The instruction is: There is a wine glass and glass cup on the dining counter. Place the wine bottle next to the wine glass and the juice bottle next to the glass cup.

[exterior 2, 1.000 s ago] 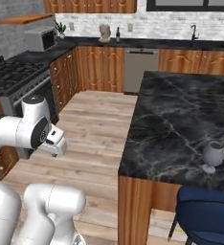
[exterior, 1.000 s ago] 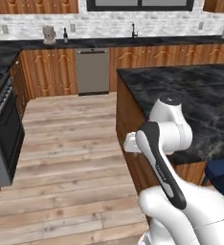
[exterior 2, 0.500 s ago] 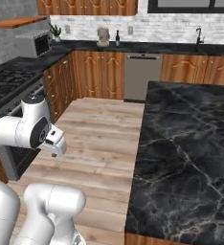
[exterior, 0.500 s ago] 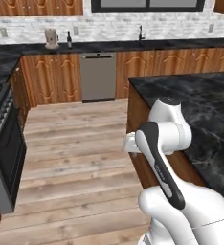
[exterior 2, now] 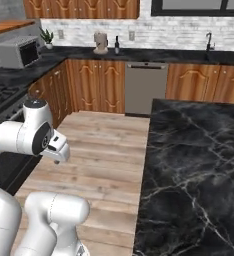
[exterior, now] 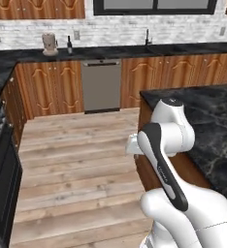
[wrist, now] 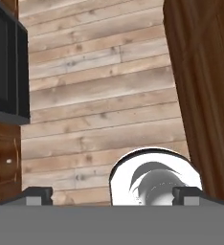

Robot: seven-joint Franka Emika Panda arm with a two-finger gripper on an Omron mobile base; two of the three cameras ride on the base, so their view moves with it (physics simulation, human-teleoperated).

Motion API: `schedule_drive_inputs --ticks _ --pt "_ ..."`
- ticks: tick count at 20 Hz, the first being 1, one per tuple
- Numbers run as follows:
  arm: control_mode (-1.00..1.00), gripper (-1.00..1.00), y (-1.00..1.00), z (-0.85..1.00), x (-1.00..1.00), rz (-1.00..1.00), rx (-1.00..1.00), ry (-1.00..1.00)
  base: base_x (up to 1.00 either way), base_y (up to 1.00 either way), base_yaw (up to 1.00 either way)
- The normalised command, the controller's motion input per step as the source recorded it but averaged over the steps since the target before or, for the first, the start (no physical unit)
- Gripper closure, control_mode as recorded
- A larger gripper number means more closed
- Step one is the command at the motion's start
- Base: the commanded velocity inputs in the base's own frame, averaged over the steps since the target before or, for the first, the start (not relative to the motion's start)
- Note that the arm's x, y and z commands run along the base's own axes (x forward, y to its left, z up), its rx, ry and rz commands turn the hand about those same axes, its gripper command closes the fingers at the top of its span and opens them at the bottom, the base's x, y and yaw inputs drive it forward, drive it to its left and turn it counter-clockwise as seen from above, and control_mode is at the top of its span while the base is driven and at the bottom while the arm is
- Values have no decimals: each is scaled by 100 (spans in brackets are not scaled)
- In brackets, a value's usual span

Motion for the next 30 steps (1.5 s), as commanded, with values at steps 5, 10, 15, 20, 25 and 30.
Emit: schedule_drive_inputs --ticks 5,10,15,20,25,30 --pt "100 -100 0 0 0 0 0 0 94 34 0" --pt "100 -100 0 0 0 0 0 0 94 32 0" --pt "100 -100 0 0 0 0 0 0 94 30 0" --pt "100 -100 0 0 0 0 0 0 94 34 0" --pt "100 -100 0 0 0 0 0 0 93 38 0" --pt "100 -100 0 0 0 0 0 0 93 33 0"
